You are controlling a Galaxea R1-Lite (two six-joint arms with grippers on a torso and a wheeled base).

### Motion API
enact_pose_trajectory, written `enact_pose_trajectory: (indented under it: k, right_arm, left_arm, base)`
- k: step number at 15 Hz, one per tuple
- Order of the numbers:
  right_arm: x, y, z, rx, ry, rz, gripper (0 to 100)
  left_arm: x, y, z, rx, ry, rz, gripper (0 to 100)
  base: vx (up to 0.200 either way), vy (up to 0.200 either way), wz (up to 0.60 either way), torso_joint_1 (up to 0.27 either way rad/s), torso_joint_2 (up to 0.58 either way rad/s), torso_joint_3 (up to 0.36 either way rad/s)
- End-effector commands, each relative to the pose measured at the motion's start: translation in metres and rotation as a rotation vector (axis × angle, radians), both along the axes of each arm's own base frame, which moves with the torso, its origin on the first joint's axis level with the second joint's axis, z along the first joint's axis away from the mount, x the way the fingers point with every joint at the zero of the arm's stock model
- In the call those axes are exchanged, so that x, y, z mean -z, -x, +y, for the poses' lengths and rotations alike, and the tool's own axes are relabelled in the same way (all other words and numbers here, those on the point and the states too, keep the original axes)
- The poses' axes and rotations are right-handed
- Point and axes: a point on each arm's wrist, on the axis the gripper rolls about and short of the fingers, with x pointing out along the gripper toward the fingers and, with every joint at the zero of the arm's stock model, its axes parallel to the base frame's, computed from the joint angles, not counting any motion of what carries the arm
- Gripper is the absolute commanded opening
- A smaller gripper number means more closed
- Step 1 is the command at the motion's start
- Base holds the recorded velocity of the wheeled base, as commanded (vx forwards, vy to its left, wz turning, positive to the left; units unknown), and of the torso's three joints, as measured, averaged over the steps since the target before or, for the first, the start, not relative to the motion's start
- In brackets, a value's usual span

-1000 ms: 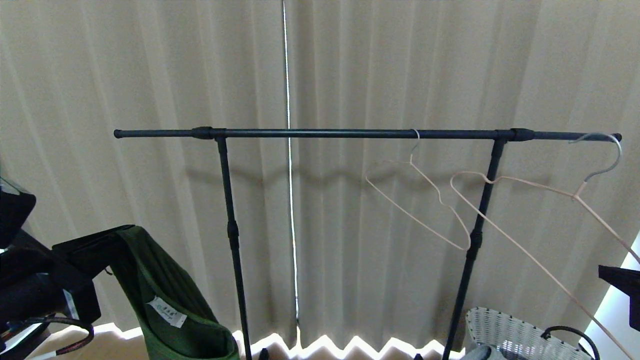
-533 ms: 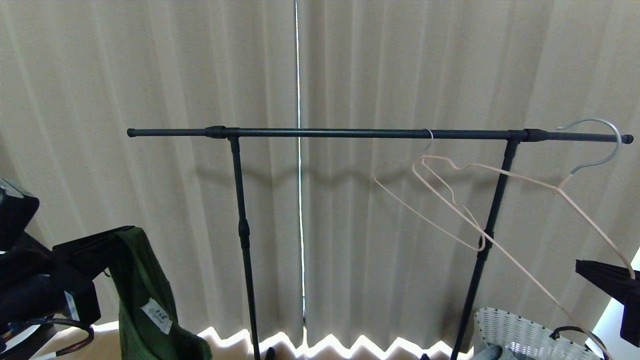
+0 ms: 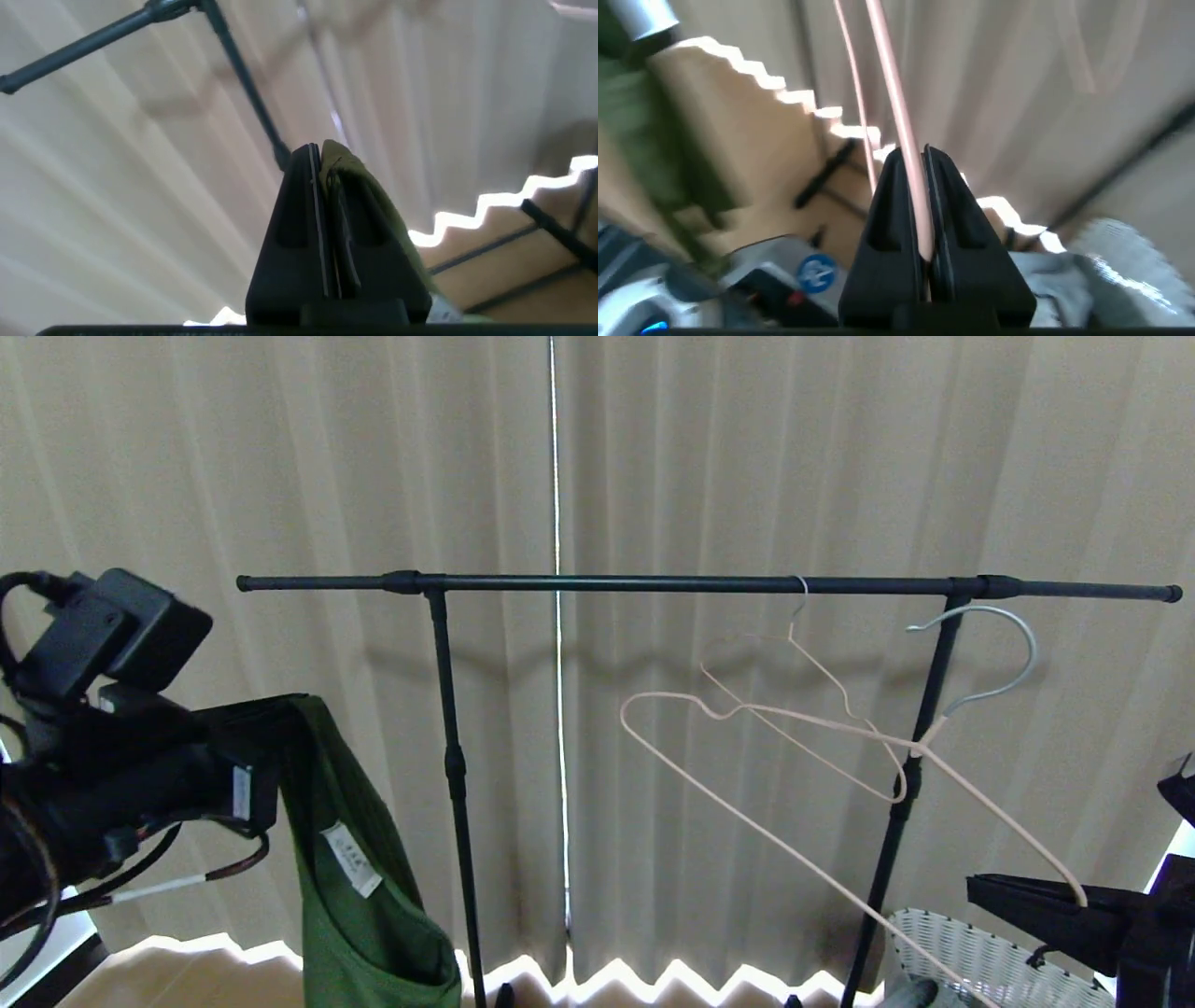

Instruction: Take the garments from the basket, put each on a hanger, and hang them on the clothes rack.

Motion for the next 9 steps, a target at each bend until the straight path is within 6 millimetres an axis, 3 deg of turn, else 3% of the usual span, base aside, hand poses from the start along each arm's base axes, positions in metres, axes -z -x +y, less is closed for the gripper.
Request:
enact_pose_trajectory:
  k: [1,5,9]
  right_arm:
    - [-0.006,-0.005,0.034,-0.148,-0.054,0.069,0]
    - [-0.003,-0.010,0.079,-0.289,-0.132,0.076,0]
    - [-0.006,-0.025,0.101,-0.304,-0.128,0.080,0]
  left_arm:
    - [0.001,-0.054,-0.055,-0.060,0.005,0.048,0]
    - [-0.015,-0.101,-0.087,-0.173,0.097,-0.006,0]
    - [-0.020,-0.104,-0.088,-0.190,0.162,-0.014,0]
  base:
    - [0.000,0.000,0.00,0.000,0.00,0.000]
    - [0.000,0.000,0.00,0.000,0.00,0.000]
    - [0.000,0.000,0.00,0.000,0.00,0.000]
